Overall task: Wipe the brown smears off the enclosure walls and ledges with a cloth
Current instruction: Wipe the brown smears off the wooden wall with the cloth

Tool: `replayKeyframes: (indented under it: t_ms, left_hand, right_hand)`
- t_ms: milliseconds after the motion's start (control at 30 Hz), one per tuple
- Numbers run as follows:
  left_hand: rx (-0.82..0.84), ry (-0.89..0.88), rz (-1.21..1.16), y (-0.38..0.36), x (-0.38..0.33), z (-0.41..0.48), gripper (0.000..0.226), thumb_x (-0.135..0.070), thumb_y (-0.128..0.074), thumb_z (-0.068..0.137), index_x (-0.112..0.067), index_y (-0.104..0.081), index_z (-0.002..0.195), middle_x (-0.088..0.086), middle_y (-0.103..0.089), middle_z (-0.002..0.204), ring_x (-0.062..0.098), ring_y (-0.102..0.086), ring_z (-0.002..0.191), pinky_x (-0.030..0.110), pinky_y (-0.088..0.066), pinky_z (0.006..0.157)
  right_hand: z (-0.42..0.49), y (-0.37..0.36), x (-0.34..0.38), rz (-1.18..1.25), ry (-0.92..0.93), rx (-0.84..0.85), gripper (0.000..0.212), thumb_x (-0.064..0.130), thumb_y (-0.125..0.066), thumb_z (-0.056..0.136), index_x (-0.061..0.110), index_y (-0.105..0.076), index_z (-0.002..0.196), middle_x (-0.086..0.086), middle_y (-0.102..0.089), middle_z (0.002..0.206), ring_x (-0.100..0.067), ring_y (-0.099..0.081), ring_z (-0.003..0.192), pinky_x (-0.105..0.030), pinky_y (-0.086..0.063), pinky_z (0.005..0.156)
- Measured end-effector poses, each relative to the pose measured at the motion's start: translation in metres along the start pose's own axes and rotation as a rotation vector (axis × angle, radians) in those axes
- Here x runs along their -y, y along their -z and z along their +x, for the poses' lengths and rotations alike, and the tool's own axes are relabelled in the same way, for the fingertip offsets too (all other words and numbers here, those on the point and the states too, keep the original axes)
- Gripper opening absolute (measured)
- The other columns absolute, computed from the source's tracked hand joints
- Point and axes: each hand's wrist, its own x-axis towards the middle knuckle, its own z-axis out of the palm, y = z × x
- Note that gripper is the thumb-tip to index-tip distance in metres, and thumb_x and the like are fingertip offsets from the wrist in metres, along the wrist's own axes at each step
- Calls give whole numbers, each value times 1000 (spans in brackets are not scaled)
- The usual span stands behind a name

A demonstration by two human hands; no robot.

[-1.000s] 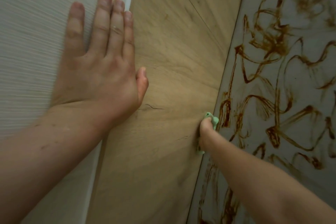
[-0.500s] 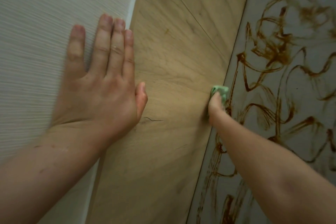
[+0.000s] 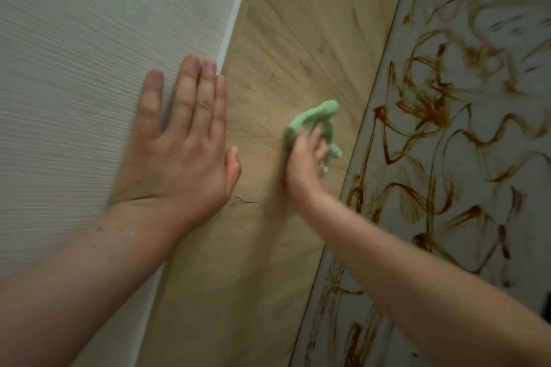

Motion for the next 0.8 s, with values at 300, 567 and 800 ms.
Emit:
replayKeyframes:
  t_ms: [300,567,800]
  left_hand:
    - [2,-4,2,-2,0,0,80,-45,-16,104,10,2,159,28,1,169,41,7,158,61,10,123]
    - [-20,2,-11,-5,-1,-1,80,-45,-19,104,10,0,159,28,0,169,41,6,158,61,9,124]
    - [-58,5,-10,-6,-1,0,79,-43,-23,104,11,-6,159,30,-5,168,42,0,158,62,2,125]
  right_hand:
    - [68,16,-78,-25,-202,-96,68,63,-12,103,36,-2,165,0,-1,173,-30,-1,159,-58,-4,127]
    - [-13,-5,-28,-151,-1,78,60,59,-12,107,49,17,158,3,17,171,-34,17,157,-62,5,121]
    - [87,5,146,-246,367,-39,61,61,-21,106,50,6,160,5,9,172,-36,4,156,-69,-3,120]
